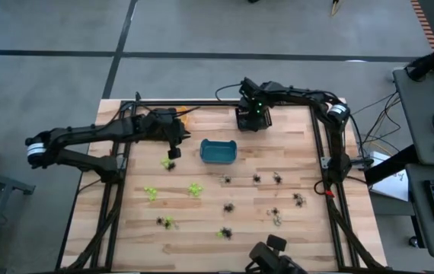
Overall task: Sort Halloween decoration
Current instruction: Put the white skull toy into the black bin, then put the black spider toy into the yellow bin
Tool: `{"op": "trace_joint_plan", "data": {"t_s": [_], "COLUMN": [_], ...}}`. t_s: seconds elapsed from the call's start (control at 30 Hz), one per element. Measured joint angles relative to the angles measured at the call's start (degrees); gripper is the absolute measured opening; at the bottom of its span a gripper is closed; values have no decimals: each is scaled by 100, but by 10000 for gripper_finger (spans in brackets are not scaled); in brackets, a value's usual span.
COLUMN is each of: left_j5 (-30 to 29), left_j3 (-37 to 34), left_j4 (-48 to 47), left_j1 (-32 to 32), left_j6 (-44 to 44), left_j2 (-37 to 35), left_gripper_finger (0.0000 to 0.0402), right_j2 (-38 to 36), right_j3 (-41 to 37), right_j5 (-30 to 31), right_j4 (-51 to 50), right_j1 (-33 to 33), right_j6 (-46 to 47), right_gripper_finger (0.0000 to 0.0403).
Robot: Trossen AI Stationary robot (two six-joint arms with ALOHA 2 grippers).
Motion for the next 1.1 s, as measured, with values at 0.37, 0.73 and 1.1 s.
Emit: {"op": "trace_joint_plan", "data": {"t_s": [0.37,0.73,1.1], "left_j5": [20,41,776], "left_j3": [-7,-9,2], "left_j4": [-399,-1766,-2724], "left_j1": [16,16,-498], "left_j6": [-130,-2080,-4508], "left_j2": [36,0,0], "left_gripper_finger": [37,37,37], "right_j2": [-222,-1217,-2437], "right_j3": [20,-32,-567], "right_j5": [2,-883,-1804], "right_j4": [46,-150,677], "right_j1": [-2,4,341], "right_j6": [9,545,788], "right_gripper_finger": [140,143,143]}}
